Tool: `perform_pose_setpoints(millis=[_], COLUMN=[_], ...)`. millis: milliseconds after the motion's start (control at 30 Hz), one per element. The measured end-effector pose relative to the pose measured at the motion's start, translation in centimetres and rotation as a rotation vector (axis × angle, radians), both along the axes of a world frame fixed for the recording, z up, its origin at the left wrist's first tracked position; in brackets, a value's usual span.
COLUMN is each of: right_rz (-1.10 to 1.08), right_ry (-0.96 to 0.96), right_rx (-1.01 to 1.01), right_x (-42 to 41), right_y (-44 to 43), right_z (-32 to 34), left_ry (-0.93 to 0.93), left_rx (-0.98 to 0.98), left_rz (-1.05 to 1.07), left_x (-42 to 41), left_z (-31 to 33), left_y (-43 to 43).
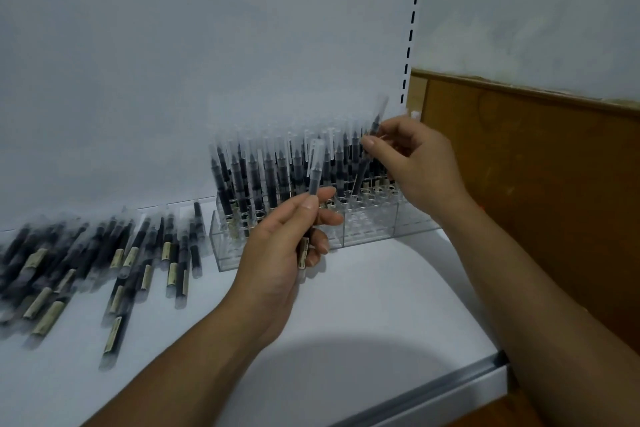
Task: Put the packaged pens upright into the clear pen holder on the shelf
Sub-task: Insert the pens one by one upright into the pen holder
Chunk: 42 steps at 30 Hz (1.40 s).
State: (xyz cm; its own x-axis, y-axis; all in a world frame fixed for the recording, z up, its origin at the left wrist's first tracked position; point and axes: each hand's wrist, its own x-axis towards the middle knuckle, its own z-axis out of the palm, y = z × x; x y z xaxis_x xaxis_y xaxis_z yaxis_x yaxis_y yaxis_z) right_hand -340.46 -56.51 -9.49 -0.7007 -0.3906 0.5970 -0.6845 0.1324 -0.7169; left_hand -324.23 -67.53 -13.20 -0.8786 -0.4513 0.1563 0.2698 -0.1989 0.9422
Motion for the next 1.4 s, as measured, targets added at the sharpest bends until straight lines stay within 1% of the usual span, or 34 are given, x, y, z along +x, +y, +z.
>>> perform_pose_setpoints(millis=[100,200,300,367,433,500,567,633,700,867,900,967,1033,1067,1133,1200,1300,1400], right_rz=[0.039,0.045,0.055,0.041,0.052,0.197,0.390,0.520,0.569,0.625,0.613,0.562,0.423,0.319,0.135,0.049,0.000,-0.012], right_ry=[0.021,0.008,-0.001,-0.015,0.000,-0.042,-0.101,-0.115,-0.126,-0.273,-0.308,-0.387,-0.402,-0.387,-0.322,-0.233,-0.119,-0.058], right_rx=[0.241,0.271,0.359,0.312,0.158,0.059,0.086,0.116,0.102,-0.032,-0.103,-0.306,-0.486,-0.524,-0.520,-0.459,-0.328,-0.228], right_x=[0.2,0.1,0.0,0.0,0.4,1.3,2.3,2.7,2.7,2.8,2.7,2.3,1.8,1.5,0.9,0.7,0.6,0.5], right_y=[-0.4,-0.6,0.0,0.6,1.2,1.5,1.2,0.8,0.6,0.7,0.7,1.0,1.4,1.5,1.5,1.3,0.9,0.6], right_z=[-0.6,-0.8,-0.6,-0.4,0.3,0.9,1.0,0.7,0.7,1.0,1.1,1.7,2.1,2.0,1.7,1.3,0.9,0.4], left_ry=[-0.001,-0.002,0.007,0.015,0.030,0.041,0.049,0.053,0.064,0.078,0.076,0.083,0.084,0.061,-0.028,-0.131,-0.233,-0.256], left_rx=[-0.010,-0.021,-0.027,-0.030,-0.036,-0.060,-0.097,-0.133,-0.143,-0.195,-0.238,-0.401,-0.667,-0.838,-1.123,-1.270,-1.365,-1.411], left_rz=[-0.009,-0.016,-0.006,0.005,0.015,0.027,0.034,0.037,0.037,0.062,0.096,0.197,0.323,0.385,0.449,0.436,0.418,0.431], left_x=[0.0,0.0,0.1,0.1,0.1,0.2,0.3,0.3,0.2,0.2,0.3,0.6,0.9,0.9,0.7,0.7,1.0,1.0], left_z=[0.0,0.0,0.0,0.1,0.3,0.4,0.5,0.6,0.8,0.8,0.8,0.4,0.1,-0.1,-0.7,-1.3,-1.4,-1.5], left_y=[0.1,0.2,0.2,0.2,0.3,0.4,0.6,0.8,1.0,1.3,1.3,1.0,0.4,0.1,-0.5,-0.7,-0.5,-0.6])
